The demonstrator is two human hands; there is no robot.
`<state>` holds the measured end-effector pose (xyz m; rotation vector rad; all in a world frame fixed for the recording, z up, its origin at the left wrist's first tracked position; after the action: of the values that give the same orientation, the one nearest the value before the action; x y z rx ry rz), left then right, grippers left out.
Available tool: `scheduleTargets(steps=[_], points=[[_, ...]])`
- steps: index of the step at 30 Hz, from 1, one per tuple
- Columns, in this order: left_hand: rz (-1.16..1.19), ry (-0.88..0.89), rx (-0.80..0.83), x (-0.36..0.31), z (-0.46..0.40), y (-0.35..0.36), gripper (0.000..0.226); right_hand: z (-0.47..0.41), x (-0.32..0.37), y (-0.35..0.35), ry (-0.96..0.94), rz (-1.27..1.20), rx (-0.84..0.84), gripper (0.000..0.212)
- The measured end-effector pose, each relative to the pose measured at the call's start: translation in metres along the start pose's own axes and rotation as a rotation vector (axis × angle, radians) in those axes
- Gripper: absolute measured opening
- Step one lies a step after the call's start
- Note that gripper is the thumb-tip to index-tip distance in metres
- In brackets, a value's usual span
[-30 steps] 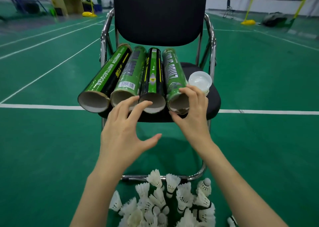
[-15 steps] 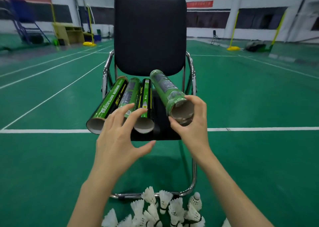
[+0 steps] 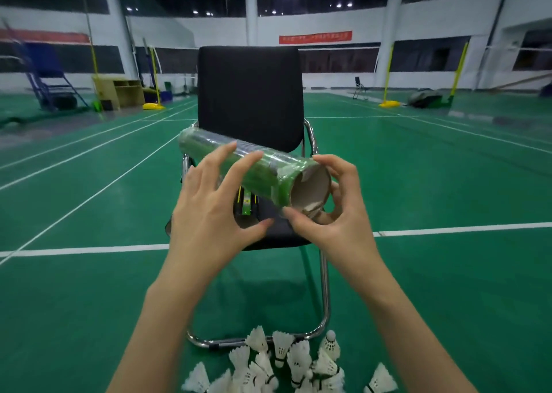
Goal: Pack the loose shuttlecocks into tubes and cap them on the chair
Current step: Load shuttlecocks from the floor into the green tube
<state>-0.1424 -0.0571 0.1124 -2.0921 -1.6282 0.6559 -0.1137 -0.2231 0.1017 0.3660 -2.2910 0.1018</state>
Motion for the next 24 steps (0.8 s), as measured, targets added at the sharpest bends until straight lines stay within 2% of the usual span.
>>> scheduleTargets(steps=[3,6,13,16,22,24], points=[[0.007,0.082,-0.038,-0.008,0.005,-0.011,0.079,0.012,0.005,-0.001,0.069,-0.079,0.057,0.061],[-0.004,0.126,0.01,-0.007,0.013,-0.013,0.074,0.02,-0.008,-0.006,0.17,-0.187,0.097,0.062],[-0.016,0.076,0.274,0.018,0.062,0.024,0.074,0.05,-0.081,-0.003,0.461,-0.376,0.174,0.059],[0.004,0.037,0.377,0.025,0.09,0.05,0.074,0.065,-0.115,-0.007,0.574,-0.399,0.217,0.07],[0.038,-0.036,0.643,0.041,0.158,0.114,0.092,0.11,-0.187,-0.016,0.794,-0.421,0.223,0.074],[0.06,-0.068,0.698,0.044,0.182,0.135,0.091,0.129,-0.208,-0.019,0.852,-0.426,0.22,0.071]])
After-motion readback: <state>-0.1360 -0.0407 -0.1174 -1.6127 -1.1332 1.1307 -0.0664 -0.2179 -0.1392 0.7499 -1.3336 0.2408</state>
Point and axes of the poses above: each hand's wrist, its own z-axis away from the middle knuckle, its own y-axis out of the palm, x = y × z, the point moved 3 cm from there along -z, towards the middle knuckle, and after that the axes turned 6 degrees about -z, right-handed, at the moved point
